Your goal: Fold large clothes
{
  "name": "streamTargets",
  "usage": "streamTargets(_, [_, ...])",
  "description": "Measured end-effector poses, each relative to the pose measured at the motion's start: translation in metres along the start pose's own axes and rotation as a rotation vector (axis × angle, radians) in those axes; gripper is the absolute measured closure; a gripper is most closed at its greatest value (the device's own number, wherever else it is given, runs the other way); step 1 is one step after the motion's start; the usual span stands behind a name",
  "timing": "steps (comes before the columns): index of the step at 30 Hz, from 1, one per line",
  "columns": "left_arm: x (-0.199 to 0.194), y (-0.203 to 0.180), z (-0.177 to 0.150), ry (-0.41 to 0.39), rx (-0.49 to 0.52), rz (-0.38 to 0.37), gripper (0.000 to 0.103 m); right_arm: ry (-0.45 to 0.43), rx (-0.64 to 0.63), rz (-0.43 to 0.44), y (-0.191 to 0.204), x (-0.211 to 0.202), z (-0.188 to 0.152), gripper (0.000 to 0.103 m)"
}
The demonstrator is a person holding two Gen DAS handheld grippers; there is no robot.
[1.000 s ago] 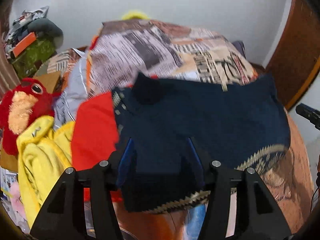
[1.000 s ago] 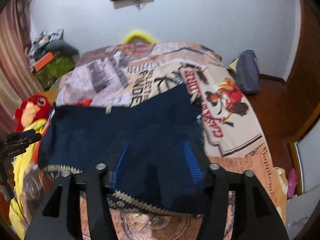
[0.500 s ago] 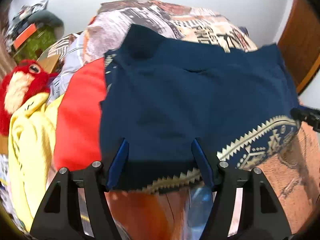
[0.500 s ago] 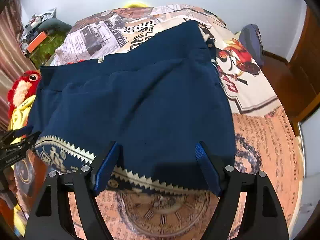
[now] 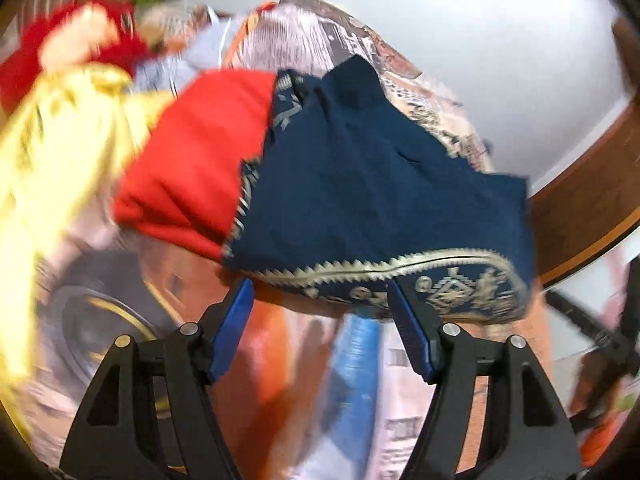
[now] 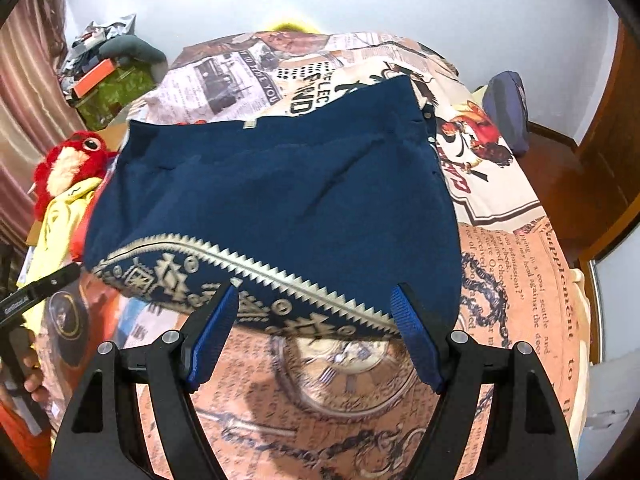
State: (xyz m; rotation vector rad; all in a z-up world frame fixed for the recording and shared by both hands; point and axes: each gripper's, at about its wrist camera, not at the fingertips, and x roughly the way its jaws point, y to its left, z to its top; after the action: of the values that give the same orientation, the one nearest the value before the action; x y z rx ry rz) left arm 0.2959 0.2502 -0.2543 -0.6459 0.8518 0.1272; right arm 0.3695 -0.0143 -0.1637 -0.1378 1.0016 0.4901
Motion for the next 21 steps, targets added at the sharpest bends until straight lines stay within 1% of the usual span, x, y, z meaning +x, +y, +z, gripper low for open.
streamTargets(1, [0.003, 0.005, -0.001, 0.004, -0.029, -0.077, 0.034, -0.002, -0.003, 0.0, 0.001, -0.001, 0.0, 0.028])
streamTargets(2, [0.005, 0.008, -0.003, 0.008, -0.052, -0.125, 0.035, -0.006, -0.009, -0.003, 0.003, -0.002, -0.001, 0.028])
streamTargets(5, [0.018, 0.015, -0.002, 0.031, -0.123, -0.225, 0.034, -0.017, -0.03, -0.018, 0.009, -0.005, -0.003, 0.028])
streamTargets(7, [0.03, 0.021, 0.001, 0.038, -0.17, -0.255, 0.034, -0.017, -0.041, -0.022, 0.012, -0.004, -0.003, 0.028])
streamTargets(9, [0.039, 0.025, 0.004, 0.039, -0.191, -0.267, 0.035, -0.016, -0.048, -0.022, 0.014, -0.003, -0.003, 0.028])
streamTargets(12, [0.05, 0.026, 0.012, 0.03, -0.185, -0.266, 0.036, -0.015, -0.047, -0.02, 0.017, -0.002, -0.003, 0.028])
streamTargets(15, [0.063, 0.033, 0.015, 0.052, -0.217, -0.266, 0.036, -0.006, -0.047, -0.022, 0.017, 0.002, -0.003, 0.028])
streamTargets(19, [0.061, 0.04, 0.002, 0.062, -0.233, -0.263, 0.036, -0.005, -0.051, -0.033, 0.02, 0.002, -0.004, 0.028])
streamTargets(21, [0.058, 0.045, -0.003, 0.066, -0.241, -0.273, 0.036, -0.007, -0.054, -0.031, 0.022, 0.0, -0.005, 0.028])
